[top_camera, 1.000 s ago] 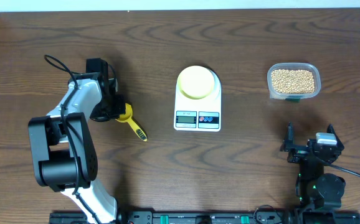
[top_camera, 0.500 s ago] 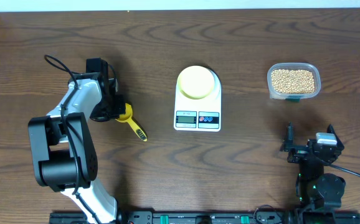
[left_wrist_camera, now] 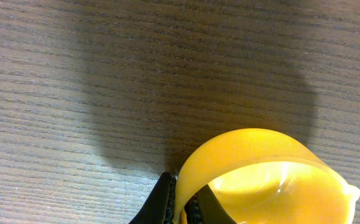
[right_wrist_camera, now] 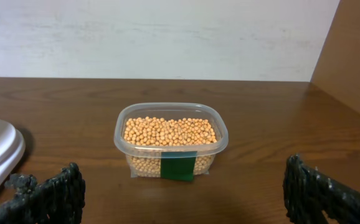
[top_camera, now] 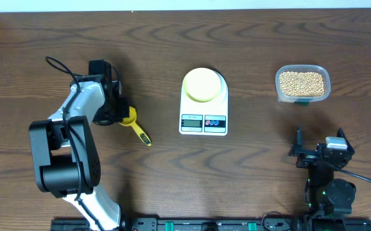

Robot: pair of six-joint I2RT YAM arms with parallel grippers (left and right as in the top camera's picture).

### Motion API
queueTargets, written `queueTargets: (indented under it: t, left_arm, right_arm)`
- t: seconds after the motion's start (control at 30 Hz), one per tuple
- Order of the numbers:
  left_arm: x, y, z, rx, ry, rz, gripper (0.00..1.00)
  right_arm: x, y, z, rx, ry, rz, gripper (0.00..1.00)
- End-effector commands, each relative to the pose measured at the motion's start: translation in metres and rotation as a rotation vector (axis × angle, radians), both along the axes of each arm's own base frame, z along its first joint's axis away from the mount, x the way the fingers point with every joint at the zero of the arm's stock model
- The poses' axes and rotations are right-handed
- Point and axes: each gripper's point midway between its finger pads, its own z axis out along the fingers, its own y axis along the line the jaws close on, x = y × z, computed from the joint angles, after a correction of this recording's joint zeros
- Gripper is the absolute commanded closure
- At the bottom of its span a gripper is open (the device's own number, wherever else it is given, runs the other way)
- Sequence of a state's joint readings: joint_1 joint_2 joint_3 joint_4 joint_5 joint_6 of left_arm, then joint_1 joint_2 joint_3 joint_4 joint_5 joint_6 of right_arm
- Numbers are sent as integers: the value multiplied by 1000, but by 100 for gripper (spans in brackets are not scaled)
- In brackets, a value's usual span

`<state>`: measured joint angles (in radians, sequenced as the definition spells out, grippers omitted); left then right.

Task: Scoop item into bowl and weigh 50g on scale
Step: 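Close the left gripper on the scoop rim and lift it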

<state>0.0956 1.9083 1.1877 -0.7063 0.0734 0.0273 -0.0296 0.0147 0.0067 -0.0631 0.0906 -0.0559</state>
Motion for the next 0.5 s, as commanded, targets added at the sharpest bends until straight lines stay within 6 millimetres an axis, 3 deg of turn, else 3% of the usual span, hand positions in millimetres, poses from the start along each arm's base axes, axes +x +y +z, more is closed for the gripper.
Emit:
queueTargets:
  t: [0.0, 0.47]
  left_arm:
    - [-2, 0, -2, 2, 8, -6, 92]
    - [0, 0, 5, 1, -14, 24, 92]
  right_arm:
    - [-1, -1, 0, -3, -3, -7, 1]
    - [-1, -1, 0, -3, -3, -7, 1]
